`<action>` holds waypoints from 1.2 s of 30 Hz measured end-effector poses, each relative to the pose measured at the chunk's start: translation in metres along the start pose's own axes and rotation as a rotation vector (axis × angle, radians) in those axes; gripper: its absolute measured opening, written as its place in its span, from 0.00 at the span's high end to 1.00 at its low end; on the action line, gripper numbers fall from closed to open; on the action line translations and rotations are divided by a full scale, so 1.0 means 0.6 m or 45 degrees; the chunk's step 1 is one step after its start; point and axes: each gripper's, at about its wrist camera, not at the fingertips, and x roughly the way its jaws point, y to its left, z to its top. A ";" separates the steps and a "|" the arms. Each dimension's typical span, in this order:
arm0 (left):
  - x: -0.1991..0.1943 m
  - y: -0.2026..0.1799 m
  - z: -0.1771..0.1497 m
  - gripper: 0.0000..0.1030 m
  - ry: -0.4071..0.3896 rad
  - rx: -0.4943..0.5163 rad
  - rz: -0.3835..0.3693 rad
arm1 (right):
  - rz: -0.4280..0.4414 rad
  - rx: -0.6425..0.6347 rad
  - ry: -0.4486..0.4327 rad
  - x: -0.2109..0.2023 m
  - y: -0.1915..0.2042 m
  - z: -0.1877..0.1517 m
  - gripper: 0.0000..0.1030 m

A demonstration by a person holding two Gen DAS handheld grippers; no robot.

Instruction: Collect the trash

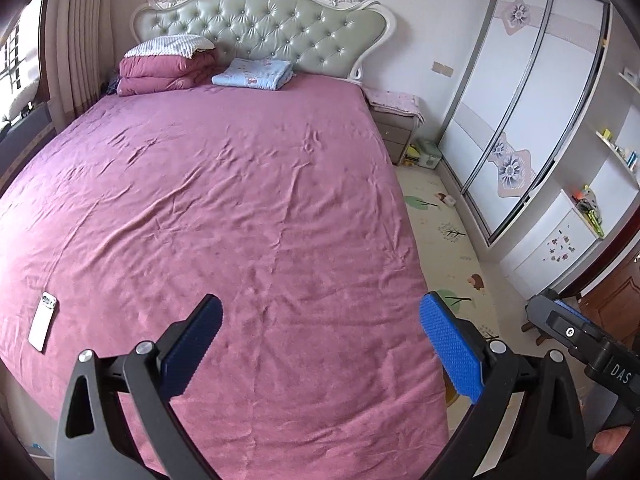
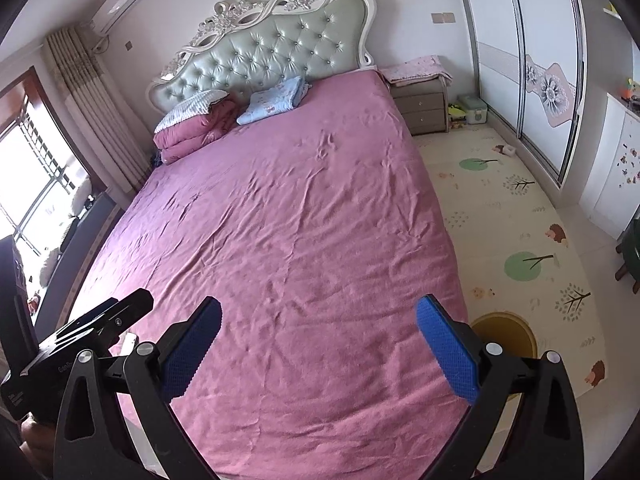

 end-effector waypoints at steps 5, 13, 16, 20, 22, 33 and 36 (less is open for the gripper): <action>0.001 0.001 0.000 0.04 0.004 0.000 0.002 | 0.001 -0.009 0.003 0.002 0.001 0.000 0.08; 0.007 0.009 -0.003 0.04 0.011 -0.028 -0.010 | 0.005 -0.021 0.039 0.015 0.002 -0.003 0.08; 0.010 0.009 -0.003 0.04 0.014 -0.027 -0.010 | 0.006 -0.011 0.042 0.016 -0.001 -0.003 0.08; 0.015 0.008 -0.004 0.04 0.029 -0.027 -0.012 | 0.006 -0.012 0.043 0.015 -0.002 -0.004 0.08; 0.015 0.008 -0.004 0.04 0.029 -0.028 -0.010 | 0.005 -0.011 0.046 0.015 -0.002 -0.004 0.08; 0.019 0.010 -0.007 0.04 0.038 -0.037 0.002 | 0.017 -0.013 0.051 0.019 0.001 -0.006 0.08; 0.018 0.010 -0.006 0.04 0.031 -0.028 -0.021 | 0.020 -0.017 0.049 0.018 0.004 -0.008 0.08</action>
